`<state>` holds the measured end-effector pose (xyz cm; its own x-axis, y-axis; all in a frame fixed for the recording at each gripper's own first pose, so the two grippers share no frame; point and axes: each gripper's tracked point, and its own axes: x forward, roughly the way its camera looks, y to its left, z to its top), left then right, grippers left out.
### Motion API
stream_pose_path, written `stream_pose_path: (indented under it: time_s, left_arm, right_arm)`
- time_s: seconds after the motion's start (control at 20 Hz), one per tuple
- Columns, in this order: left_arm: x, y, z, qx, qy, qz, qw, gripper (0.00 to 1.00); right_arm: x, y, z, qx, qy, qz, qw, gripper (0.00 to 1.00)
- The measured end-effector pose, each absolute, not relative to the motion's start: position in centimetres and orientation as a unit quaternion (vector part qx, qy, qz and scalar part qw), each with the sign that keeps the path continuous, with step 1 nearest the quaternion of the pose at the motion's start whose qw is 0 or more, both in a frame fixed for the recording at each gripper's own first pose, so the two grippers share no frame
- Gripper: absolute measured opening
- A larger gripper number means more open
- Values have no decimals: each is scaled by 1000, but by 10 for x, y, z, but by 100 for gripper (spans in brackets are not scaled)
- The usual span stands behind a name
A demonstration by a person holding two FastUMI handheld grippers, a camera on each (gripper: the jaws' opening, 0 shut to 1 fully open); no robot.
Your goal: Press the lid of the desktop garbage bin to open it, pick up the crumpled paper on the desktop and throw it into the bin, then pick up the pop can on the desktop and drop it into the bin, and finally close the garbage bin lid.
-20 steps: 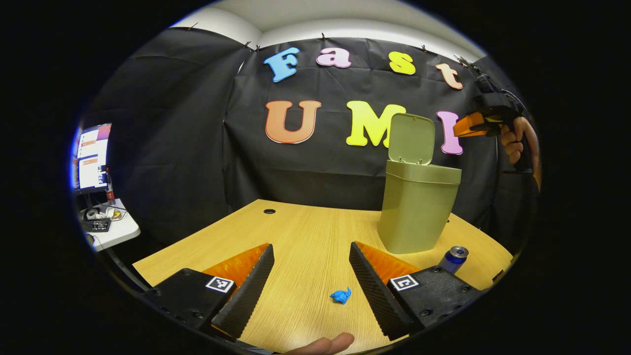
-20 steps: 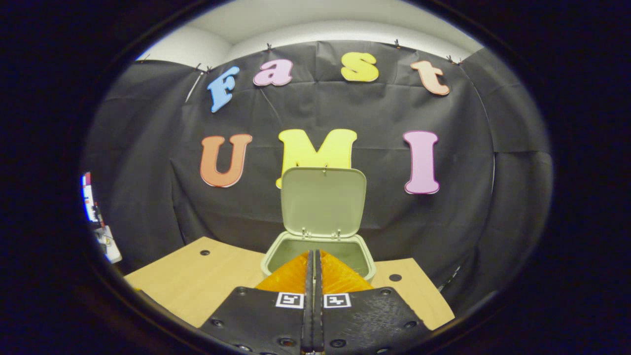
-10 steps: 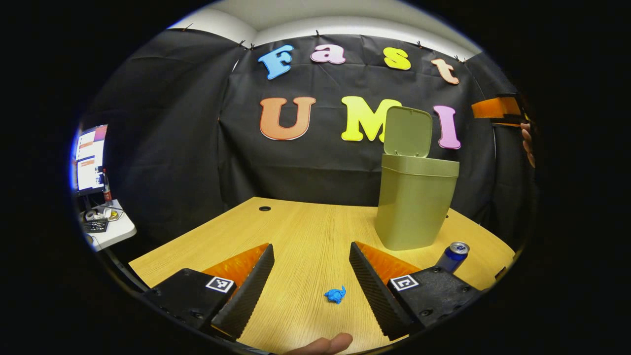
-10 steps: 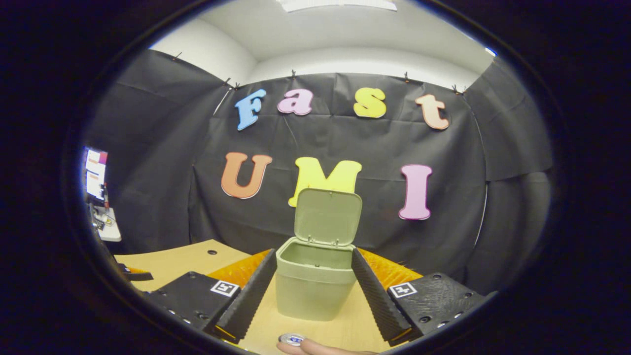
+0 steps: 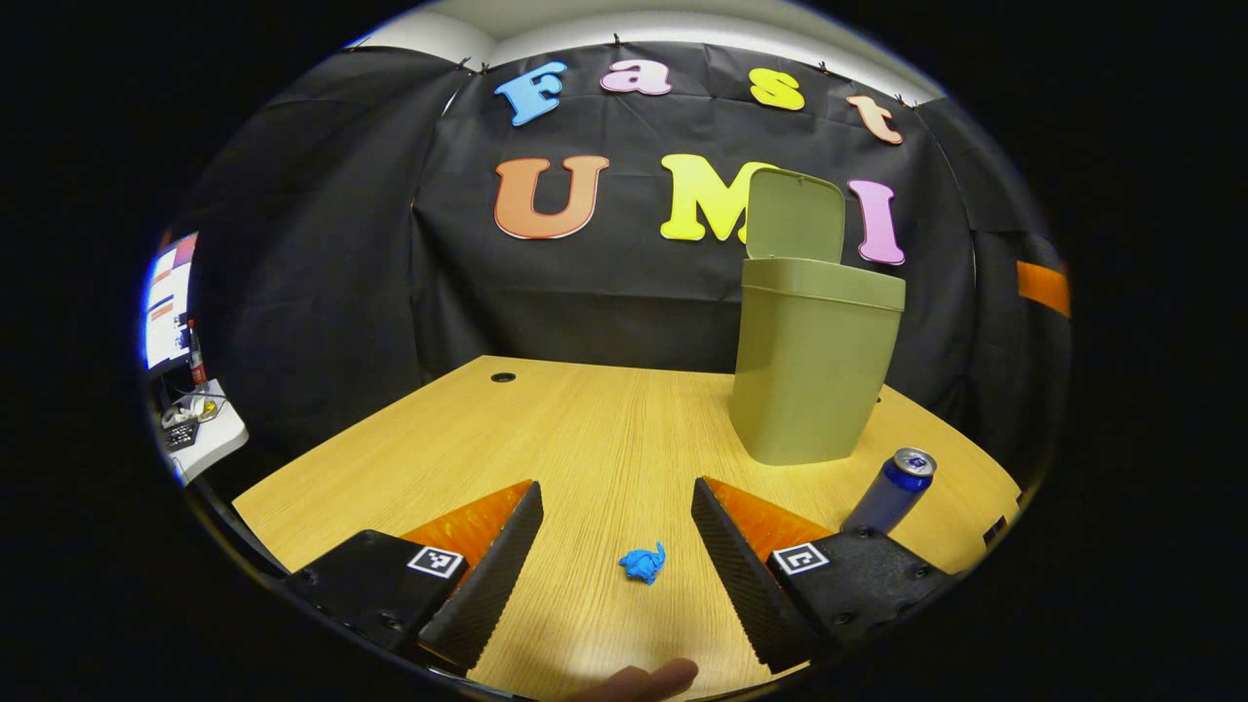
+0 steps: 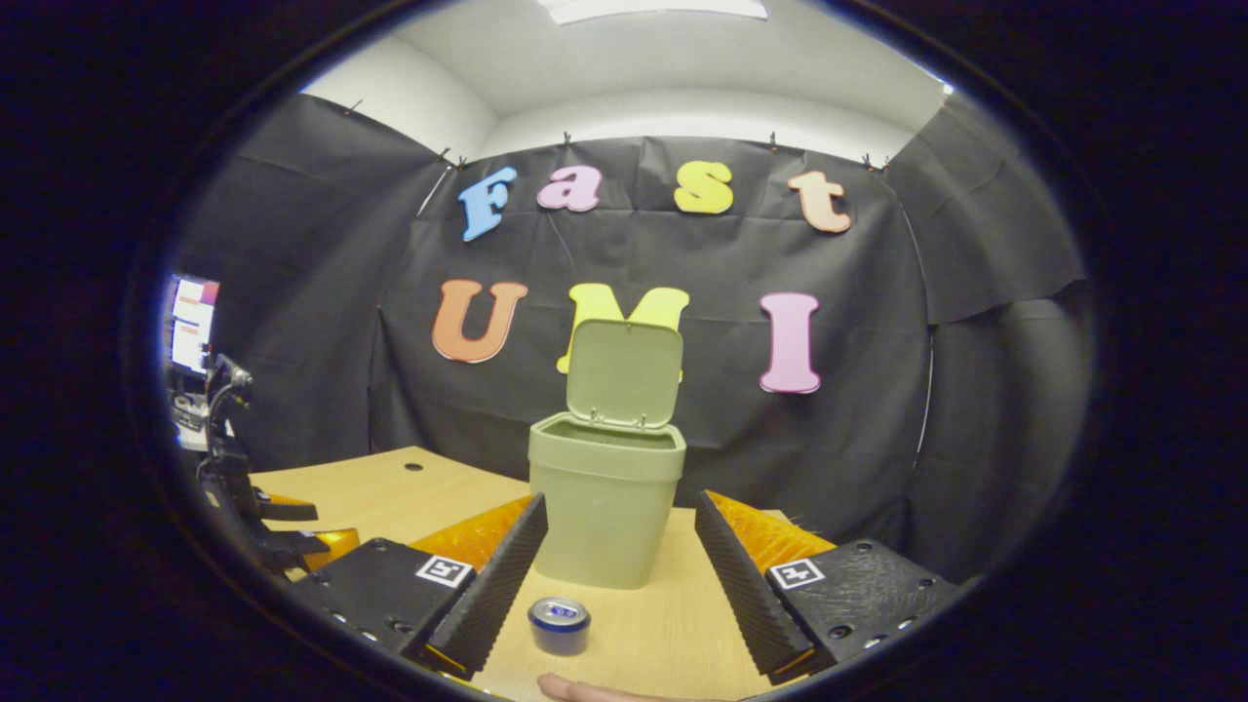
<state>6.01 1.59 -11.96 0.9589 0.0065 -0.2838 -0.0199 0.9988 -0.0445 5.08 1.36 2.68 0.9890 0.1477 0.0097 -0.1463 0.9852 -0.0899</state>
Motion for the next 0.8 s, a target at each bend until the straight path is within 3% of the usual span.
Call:
stream_pose_path:
  time_s: [0.05, 0.55, 0.8]
  left_arm:
    - [61, 15, -125, -25, 150, 6, 988, 99]
    - [73, -6, -206, -40, 266, -16, 963, 100]
    - [77, -5, -223, -44, 285, -6, 958, 100]
  right_arm:
    - [46, 11, 21, -56, -7, 71, 996, 92]
    - [5, 8, -6, -60, -15, 79, 995, 98]
    - [2, 5, -26, -16, 3, 79, 997, 95]
